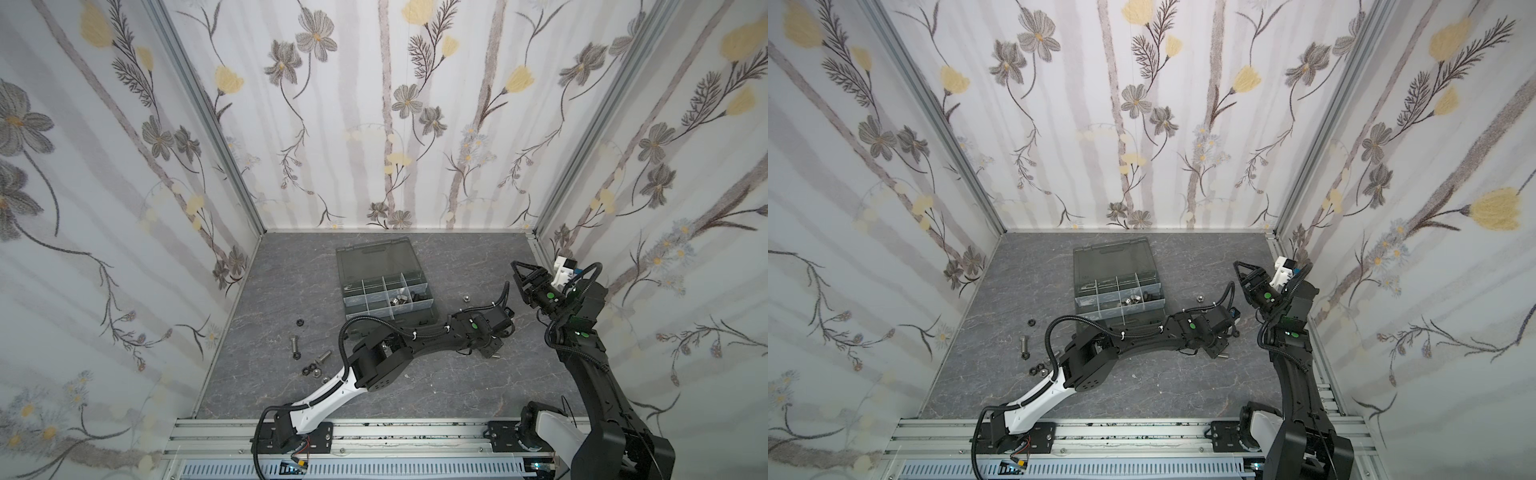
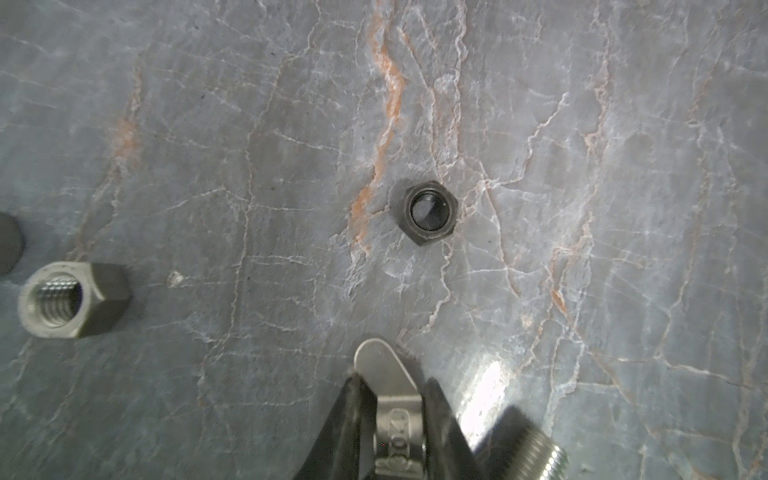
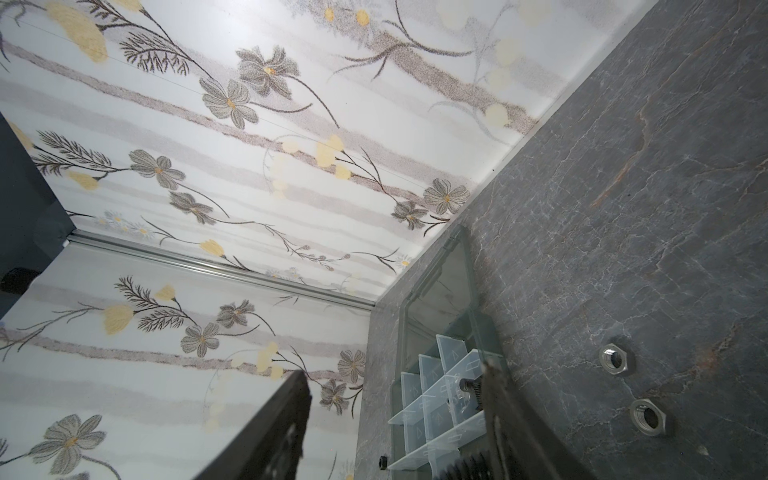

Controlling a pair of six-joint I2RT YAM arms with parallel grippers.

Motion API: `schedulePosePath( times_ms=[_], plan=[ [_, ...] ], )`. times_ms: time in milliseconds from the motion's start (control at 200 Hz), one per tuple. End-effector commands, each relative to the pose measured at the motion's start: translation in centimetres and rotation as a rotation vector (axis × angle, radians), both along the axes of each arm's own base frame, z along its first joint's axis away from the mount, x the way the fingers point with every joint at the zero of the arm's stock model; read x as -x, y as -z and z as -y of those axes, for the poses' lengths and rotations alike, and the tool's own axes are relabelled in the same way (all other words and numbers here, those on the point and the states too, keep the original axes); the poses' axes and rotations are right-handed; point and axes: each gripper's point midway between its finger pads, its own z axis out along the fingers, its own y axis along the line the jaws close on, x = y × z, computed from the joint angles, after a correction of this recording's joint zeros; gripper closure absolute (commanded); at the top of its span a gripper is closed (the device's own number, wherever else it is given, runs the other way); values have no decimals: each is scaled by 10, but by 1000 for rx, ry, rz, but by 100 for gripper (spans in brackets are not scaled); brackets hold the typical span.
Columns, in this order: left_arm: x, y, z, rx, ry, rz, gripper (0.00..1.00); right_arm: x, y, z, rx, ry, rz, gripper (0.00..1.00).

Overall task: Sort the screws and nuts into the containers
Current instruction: 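Lower the left gripper and close it on the silver wing nut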

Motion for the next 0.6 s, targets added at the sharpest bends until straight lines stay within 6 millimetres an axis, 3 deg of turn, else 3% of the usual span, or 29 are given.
schedulePosePath(
  times_ms=[0, 195, 594],
  plan=[
    [-4, 4, -17, -75, -35, 17, 81, 0, -11, -1, 2, -6, 48, 33],
    [-16, -10, -23, -72, -79, 69, 86, 1, -13, -1, 1, -8, 54, 33],
    [-40, -57, -42, 12, -148, 69, 88, 4, -12, -1, 13, 3, 54, 33]
  ],
)
